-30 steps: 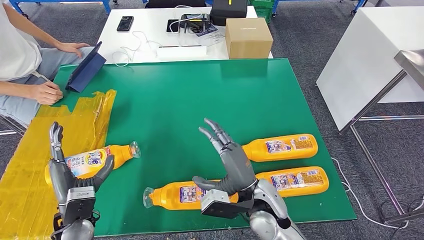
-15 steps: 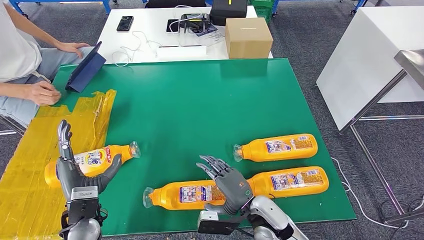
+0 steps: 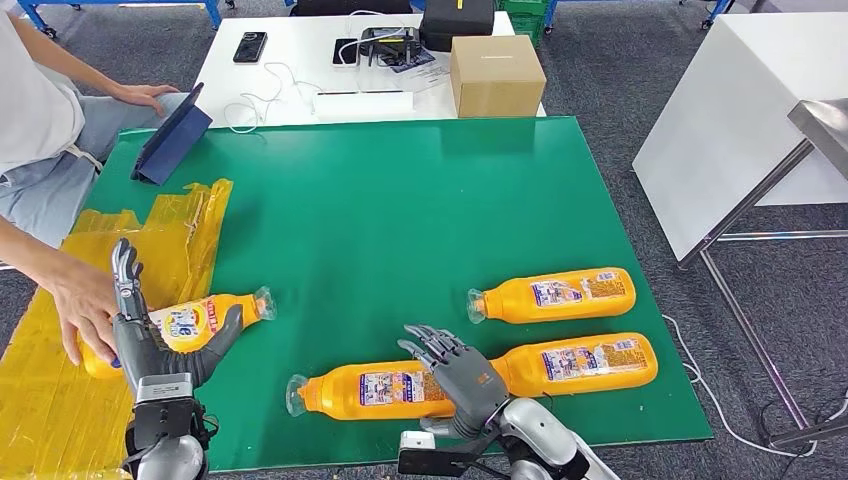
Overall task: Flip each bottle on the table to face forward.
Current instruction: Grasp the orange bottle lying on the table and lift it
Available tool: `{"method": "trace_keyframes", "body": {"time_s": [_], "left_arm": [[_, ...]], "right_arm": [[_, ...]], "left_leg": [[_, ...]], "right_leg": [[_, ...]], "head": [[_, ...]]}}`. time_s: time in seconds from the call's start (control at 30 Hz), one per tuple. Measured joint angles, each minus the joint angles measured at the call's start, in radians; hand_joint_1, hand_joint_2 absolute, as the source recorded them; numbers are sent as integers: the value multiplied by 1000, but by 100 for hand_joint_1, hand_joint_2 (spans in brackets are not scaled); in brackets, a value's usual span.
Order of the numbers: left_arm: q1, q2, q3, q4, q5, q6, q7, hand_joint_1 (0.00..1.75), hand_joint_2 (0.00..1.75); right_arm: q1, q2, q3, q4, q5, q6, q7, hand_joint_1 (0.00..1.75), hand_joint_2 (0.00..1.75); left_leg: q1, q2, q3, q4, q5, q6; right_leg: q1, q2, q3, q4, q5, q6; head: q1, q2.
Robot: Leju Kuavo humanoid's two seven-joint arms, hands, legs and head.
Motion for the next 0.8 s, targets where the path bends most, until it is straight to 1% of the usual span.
{"method": "trace_keyframes", "body": {"time_s": [0.2,0.37,0.8], "left_arm": [[-1,-6,0,0,6,-9,-1,0,175],[-2,-12,0,0,5,-9,2,0,175],[-2,-19,2,0,18,-8,2,0,175]], "right_arm": [[-21,-3,16,45,100,-10,65,0,175],[-49,12,30,90,185,-35,127,0,175],[-73,35,43,144,226,-36,157,0,175]], "left_leg": [[0,0,0,0,0,0],[0,0,0,0,0,0],[0,0,0,0,0,0]], "right_leg": [[0,0,0,0,0,0],[0,0,0,0,0,0],[0,0,0,0,0,0]], "head": [[0,0],[0,0],[0,0]]}}
